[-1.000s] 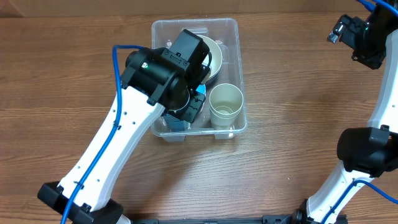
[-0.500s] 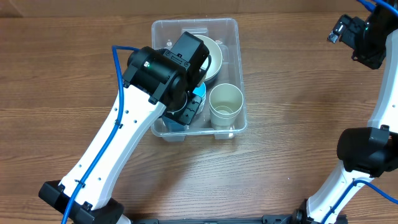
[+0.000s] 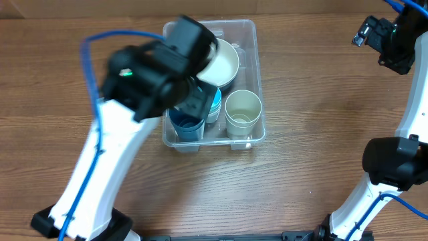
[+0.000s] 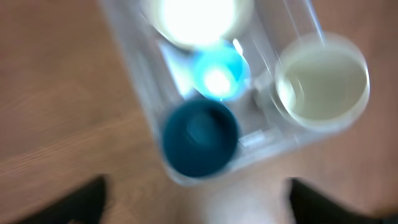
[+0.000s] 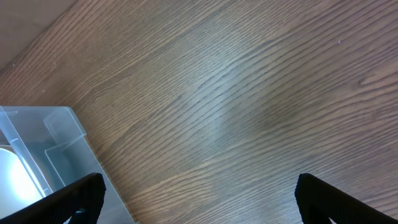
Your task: Pack container
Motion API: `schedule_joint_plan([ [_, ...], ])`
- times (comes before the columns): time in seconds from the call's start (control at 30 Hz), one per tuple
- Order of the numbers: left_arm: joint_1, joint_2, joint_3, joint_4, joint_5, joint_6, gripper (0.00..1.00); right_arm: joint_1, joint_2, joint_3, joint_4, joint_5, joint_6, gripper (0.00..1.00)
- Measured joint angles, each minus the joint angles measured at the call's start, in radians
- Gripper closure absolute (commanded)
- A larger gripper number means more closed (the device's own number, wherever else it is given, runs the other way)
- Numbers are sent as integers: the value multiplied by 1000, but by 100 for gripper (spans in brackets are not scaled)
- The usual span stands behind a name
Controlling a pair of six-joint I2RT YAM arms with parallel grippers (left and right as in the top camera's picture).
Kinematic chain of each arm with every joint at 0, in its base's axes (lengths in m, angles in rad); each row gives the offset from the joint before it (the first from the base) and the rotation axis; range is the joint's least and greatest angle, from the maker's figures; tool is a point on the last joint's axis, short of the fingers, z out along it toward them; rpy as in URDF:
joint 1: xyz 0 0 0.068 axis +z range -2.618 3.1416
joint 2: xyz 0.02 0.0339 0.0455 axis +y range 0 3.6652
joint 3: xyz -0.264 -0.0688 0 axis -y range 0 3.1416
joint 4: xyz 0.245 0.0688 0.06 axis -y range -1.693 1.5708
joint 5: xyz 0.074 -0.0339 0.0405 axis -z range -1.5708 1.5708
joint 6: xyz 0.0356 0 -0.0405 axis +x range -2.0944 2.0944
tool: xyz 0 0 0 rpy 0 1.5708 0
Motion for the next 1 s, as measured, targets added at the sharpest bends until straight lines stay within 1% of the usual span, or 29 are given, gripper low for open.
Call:
schedule_joint_plan([
  [0.1, 101, -7, 130, -3, -96, -42, 0, 0, 0, 0, 0, 0, 0, 0],
  [0.3, 234, -24, 198, -5, -180, -60, 0, 0, 0, 0, 0, 0, 0, 0],
  [0.53, 247, -37, 203, -13, -232, -9, 0, 0, 0, 0, 0, 0, 0, 0],
  [0.6, 248, -38, 203, -13, -266, 4, 0, 0, 0, 0, -1, 0, 0, 0],
  [0.67, 262, -42, 203, -13, -284, 3, 0, 0, 0, 0, 0, 0, 1, 0],
  [0.7, 291, -53, 203, -13, -291, 0, 0, 0, 0, 0, -1, 0, 0, 0],
  [0.77, 348, -80, 203, -13, -279, 0, 0, 0, 0, 0, -1, 0, 0, 0],
  [0.87, 492, -167, 173, 3, -220, 20, 0, 0, 0, 0, 0, 0, 0, 0],
  [0.93, 578, -275, 71, 113, -138, 66, 0, 0, 0, 0, -1, -1, 0, 0],
  [1.0, 611, -402, -91, 290, -58, 123, 0, 0, 0, 0, 0, 0, 0, 0],
])
